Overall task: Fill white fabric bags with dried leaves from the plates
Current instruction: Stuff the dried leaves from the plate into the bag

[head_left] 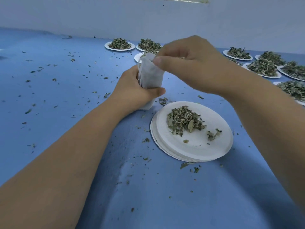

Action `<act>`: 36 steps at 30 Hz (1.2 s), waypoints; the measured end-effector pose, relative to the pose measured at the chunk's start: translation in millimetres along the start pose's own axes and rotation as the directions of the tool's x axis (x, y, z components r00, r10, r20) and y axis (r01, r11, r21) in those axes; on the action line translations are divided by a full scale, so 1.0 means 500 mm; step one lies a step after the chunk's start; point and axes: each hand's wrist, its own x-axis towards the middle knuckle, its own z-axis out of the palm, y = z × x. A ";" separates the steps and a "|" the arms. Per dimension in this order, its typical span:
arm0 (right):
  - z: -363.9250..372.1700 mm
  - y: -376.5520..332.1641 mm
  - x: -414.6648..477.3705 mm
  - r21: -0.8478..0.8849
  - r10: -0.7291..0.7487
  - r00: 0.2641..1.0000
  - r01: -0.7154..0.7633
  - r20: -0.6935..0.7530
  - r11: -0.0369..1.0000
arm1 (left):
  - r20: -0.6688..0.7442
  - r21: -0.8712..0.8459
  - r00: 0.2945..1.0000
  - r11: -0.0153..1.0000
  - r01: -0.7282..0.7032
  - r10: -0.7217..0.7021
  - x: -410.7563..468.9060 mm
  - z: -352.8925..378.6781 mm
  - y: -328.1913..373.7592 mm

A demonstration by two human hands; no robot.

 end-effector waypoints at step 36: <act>-0.005 0.032 -0.085 -0.241 0.159 0.987 -0.162 -0.035 0.957 | 0.201 0.710 0.949 0.631 -0.313 0.244 -0.045 0.016 0.054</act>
